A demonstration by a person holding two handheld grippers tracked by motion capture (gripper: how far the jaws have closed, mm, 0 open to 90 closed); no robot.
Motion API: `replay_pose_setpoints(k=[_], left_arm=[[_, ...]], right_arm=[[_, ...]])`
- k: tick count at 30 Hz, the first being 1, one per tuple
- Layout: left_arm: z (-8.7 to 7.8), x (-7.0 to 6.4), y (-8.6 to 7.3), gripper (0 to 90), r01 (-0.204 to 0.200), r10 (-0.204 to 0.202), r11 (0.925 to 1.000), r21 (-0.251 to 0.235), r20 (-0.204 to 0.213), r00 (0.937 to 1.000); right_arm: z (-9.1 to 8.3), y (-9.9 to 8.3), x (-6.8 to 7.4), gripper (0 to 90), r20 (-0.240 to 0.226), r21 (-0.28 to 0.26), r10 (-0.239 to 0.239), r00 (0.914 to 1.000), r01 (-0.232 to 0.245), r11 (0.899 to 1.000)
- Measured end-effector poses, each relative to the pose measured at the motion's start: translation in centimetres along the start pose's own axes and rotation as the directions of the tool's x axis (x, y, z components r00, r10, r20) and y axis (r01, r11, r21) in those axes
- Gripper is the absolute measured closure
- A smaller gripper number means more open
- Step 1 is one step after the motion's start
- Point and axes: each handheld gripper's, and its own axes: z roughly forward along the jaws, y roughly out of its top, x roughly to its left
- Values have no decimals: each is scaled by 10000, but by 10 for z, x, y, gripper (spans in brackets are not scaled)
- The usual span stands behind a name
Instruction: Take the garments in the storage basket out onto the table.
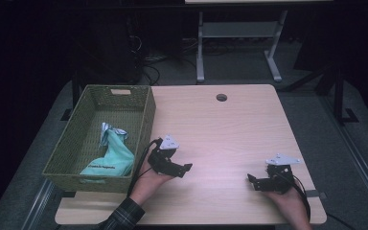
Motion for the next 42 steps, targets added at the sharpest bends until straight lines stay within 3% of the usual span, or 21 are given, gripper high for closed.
replay_pose_setpoints(k=[19,27,34,42], left_arm=[[-8,2,10,135,54,-50,9998,-165,205,9998],[-14,1,16,135,-175,178,9998,-95,360,9992],[-17,1,19,135,-41,53,9997,-248,485,9988],[-21,1,24,136,-226,237,9996,-163,746,9969]], right_arm=[[0,0,0,37,-19,40,-51,10000,51,10000],[0,0,0,37,-36,78,7,10000,-7,10000],[0,0,0,37,-37,75,23,10000,-23,10000],[0,0,0,38,-36,80,35,10000,-35,10000]])
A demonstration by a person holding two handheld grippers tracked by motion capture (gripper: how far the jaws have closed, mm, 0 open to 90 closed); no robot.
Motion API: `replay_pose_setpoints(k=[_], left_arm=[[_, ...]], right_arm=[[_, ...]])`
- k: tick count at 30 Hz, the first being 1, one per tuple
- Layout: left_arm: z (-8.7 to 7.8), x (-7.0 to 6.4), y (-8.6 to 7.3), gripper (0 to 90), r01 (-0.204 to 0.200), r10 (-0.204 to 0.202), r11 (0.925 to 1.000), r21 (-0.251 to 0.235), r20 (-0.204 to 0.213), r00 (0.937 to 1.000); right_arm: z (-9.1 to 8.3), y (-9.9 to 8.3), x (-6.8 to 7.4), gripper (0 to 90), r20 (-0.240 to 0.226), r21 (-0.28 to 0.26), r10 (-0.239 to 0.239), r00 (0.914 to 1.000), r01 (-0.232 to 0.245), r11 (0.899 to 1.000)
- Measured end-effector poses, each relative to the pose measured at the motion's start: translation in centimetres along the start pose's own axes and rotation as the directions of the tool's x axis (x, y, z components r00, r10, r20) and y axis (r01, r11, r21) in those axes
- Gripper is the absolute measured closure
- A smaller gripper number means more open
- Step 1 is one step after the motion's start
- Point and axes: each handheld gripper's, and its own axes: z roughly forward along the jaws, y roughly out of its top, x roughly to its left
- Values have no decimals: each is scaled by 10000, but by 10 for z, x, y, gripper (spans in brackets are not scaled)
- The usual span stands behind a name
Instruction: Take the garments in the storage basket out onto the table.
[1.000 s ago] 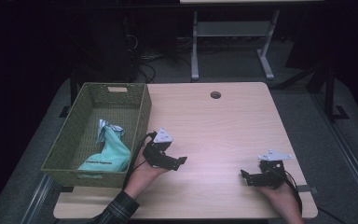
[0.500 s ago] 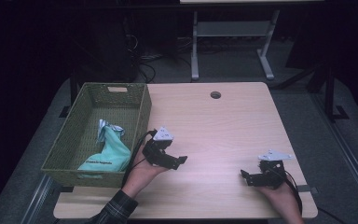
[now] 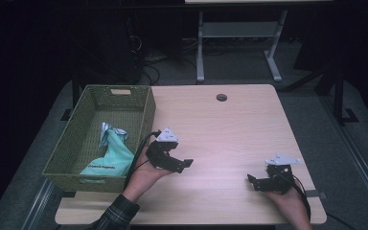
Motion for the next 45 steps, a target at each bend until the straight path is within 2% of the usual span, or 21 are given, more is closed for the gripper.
replay_pose_setpoints(k=[8,10,13,16,25,26,31,37,39,42,45], left_arm=[[-8,0,7,135,-7,9,10000,-79,176,9998],[-12,0,10,136,-248,248,9997,-40,90,9997],[-16,0,12,135,-299,304,9994,-144,333,9990],[-18,2,12,136,-627,628,9980,-37,550,9965],[-20,7,11,136,-500,525,9981,-369,694,9962],[-22,6,12,136,-461,496,9980,-433,844,9952],[-27,8,14,136,-613,648,9972,-420,856,9942],[-32,13,13,136,-452,489,9980,-433,897,9948],[-33,14,13,136,-568,605,9974,-448,862,9944],[-37,14,14,136,-437,478,9979,-486,864,9951],[-41,16,14,136,-493,530,9974,-517,745,9958]], right_arm=[[0,0,0,37,37,4,20,10000,-20,10000],[0,0,0,36,47,5,14,10000,-14,10000],[0,0,0,34,53,11,21,10000,-21,10000],[0,0,0,32,43,6,14,10000,-14,10000],[0,0,0,31,36,10,-7,10000,7,10000],[0,0,0,30,27,12,-10,10000,10,10000],[0,0,0,29,21,13,-14,10000,14,10000],[1,0,0,28,21,-9,-62,10000,62,10000],[1,0,0,28,21,-20,-23,10000,23,10000],[1,0,0,28,18,-16,-40,10000,40,10000],[1,0,0,28,19,-18,-32,10000,32,10000]])
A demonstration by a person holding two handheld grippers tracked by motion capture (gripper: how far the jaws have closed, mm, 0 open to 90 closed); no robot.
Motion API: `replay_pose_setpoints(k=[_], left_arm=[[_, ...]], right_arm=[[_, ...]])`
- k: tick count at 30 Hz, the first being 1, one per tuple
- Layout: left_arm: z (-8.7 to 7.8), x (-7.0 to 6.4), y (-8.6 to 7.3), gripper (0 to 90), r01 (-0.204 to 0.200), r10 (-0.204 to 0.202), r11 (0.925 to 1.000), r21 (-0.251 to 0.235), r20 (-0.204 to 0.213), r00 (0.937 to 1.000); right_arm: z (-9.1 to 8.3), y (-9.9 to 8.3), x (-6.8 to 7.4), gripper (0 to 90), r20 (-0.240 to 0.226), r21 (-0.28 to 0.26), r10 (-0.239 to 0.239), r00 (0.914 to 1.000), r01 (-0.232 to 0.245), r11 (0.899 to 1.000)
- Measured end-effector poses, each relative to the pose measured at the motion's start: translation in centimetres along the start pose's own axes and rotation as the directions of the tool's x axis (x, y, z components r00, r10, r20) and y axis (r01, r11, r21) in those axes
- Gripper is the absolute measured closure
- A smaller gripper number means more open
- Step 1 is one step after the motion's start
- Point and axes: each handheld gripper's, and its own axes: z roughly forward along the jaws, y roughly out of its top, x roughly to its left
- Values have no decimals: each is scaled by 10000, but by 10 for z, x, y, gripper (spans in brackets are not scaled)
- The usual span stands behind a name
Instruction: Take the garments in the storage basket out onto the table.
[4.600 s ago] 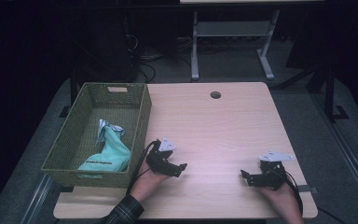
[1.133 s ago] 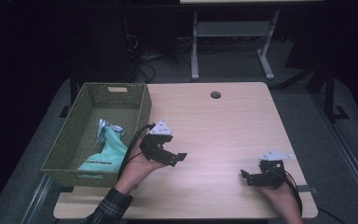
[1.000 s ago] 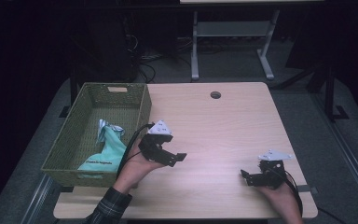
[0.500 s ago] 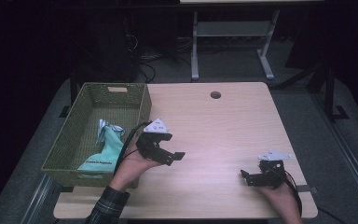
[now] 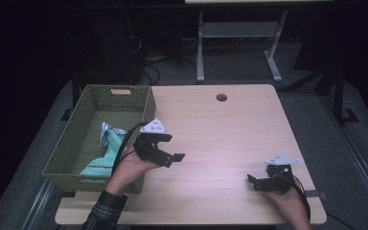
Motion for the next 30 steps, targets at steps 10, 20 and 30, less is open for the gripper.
replay_pose_setpoints(k=[10,20,30], left_arm=[[-12,8,-3,136,115,-116,9999,-69,-293,9995],[-24,16,-7,137,328,-334,9994,-112,-574,9978],[-31,22,-12,139,482,-481,9988,-6,-761,9959]], right_arm=[[0,0,0,28,-3,3,-2,10000,2,10000],[0,0,0,29,-2,-1,-4,10000,4,10000],[0,0,0,28,-3,0,-7,10000,7,10000]])
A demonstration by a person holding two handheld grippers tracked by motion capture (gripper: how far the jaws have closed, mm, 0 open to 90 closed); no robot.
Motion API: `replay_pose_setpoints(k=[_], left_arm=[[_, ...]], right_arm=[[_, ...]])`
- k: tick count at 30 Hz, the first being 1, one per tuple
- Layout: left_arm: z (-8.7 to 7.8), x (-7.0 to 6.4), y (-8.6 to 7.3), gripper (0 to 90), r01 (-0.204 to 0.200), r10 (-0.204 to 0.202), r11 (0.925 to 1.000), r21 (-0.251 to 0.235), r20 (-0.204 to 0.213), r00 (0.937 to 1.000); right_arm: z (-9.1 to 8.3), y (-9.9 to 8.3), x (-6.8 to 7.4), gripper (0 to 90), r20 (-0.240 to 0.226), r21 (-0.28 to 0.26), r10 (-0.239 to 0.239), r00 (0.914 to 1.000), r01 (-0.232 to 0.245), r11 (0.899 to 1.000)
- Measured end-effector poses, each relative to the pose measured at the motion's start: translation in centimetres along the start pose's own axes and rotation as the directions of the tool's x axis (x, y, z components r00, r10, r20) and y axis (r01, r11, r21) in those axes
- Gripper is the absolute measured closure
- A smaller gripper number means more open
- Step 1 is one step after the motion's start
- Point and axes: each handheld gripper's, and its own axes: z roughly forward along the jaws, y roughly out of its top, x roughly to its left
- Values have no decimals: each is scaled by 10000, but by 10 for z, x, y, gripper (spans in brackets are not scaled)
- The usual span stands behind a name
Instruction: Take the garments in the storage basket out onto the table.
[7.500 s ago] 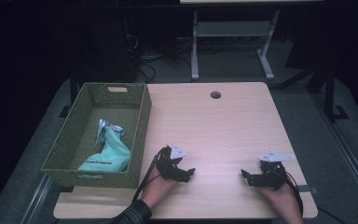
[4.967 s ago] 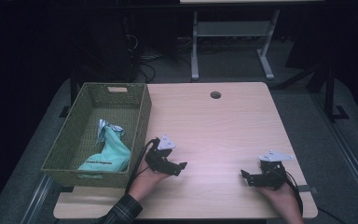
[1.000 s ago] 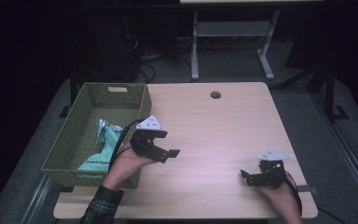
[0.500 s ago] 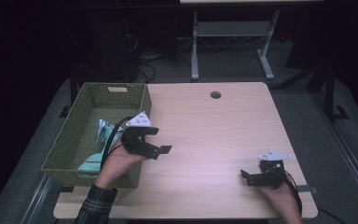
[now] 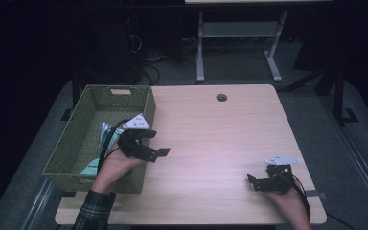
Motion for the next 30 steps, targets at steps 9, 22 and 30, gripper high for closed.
replay_pose_setpoints(k=[9,22,30], left_arm=[[-10,8,-4,141,10,-6,9999,165,-240,9997],[-28,23,-13,144,377,-366,9991,182,-593,9976],[-42,33,-21,171,643,-625,9978,182,-889,9941]], right_arm=[[0,0,0,28,-5,4,9,10000,-9,10000],[0,0,0,29,-7,2,14,10000,-14,10000],[0,0,0,28,-14,2,25,10000,-25,10000]])
